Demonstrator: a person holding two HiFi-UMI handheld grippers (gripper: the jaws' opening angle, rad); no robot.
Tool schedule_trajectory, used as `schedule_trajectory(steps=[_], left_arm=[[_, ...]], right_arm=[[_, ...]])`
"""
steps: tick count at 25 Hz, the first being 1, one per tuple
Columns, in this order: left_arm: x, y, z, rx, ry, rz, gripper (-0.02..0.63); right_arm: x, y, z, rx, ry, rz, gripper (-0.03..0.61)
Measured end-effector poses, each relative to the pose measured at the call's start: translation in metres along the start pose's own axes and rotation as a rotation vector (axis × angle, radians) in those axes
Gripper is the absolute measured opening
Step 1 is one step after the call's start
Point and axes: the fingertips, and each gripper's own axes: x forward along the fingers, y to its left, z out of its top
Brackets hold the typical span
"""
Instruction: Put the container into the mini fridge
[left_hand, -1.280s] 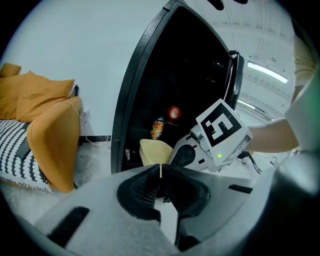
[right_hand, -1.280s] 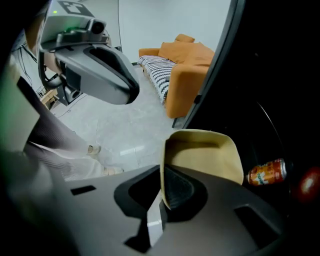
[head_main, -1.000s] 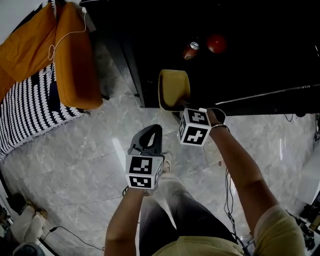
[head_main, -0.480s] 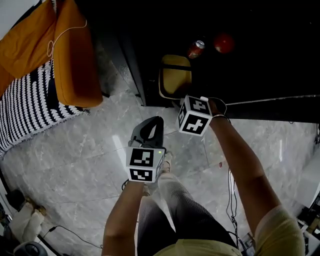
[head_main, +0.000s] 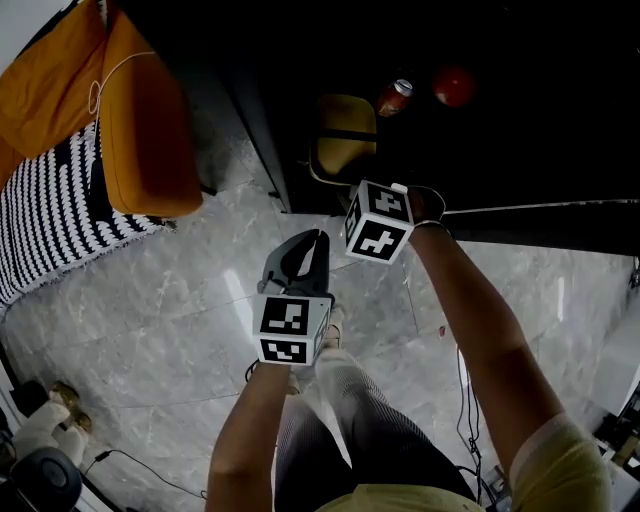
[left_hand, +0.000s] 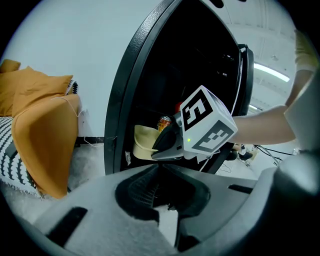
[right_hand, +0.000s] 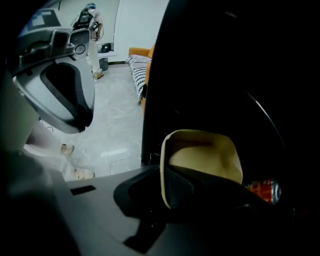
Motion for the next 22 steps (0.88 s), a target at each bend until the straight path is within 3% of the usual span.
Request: schedule_trajectory(steps=[6,11,19,22], left_arm=[[0.001,0.000,-0.002,-0.018,-0.010,-0.002,0.029],[-0.002,0.001,-0.003,-0.017,-0.017,-0.003,0.029],[-0.009,0.004,0.000,-0.018,-0.039,0.004,0.029],[-0.013,0.002,0.003,-0.017,-0.059,-0.002,0.029]], right_arm=[[0.007,-0.008,0.001,-0.005,-0.003,-0.030,0.032],[0.010,-0.021,0.003,0.008,0.001,-0.105,0.034],[0.002,-0.036,0.015,0.091,-0.093,-0.230,0.035],[-0.003,-0.035,0.018,0.156,-0.133,-0.230,0.094]])
